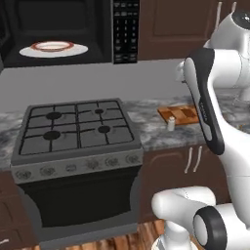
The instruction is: Retrieve the reheated potato from the microwave, then place the potato, cheese, and condiment on the cutting board.
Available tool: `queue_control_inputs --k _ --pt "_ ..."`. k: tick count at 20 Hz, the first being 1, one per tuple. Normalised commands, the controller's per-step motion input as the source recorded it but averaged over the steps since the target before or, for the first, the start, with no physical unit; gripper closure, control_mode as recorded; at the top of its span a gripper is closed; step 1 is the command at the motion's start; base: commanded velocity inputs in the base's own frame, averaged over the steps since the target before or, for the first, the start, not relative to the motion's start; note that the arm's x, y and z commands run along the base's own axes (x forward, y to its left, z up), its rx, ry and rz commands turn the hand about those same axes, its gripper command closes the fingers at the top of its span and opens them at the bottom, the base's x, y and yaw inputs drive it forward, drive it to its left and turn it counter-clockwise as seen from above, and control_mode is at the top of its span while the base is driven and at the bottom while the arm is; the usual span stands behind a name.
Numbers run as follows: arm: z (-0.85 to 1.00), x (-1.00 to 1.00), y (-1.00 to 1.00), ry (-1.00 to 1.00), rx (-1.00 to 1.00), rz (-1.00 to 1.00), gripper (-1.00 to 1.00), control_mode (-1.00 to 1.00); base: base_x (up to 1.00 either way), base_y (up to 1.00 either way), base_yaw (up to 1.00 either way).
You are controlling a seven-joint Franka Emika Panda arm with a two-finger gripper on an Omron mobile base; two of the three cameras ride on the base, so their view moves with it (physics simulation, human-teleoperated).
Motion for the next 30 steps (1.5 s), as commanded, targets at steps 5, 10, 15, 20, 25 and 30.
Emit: queue_control_inputs --k 5,10,15,20,25,30 --pt "0.0 0.0 0.0 0.0 0.0 0.0 1.0 1.0 0.47 -0.94 0.0" --pt "0.0 0.0 0.0 0.0 0.0 0.0 1.0 1.0 0.64 -0.55 0.01" --pt "0.0 0.0 0.0 0.0 0.0 0.0 1.0 1.0 0.63 -0.35 0.01" --pt "0.0 0.0 0.0 0.0 0.0 0.0 1.0 1.0 0.6 -0.31 0.02" --pt "0.0 0.0 0.0 0.0 0.0 0.0 1.0 1.0 0.51 -0.24 0.03" --pt "0.0 0.0 0.0 0.0 0.0 0.0 1.0 1.0 0.5 -0.11 0.03"
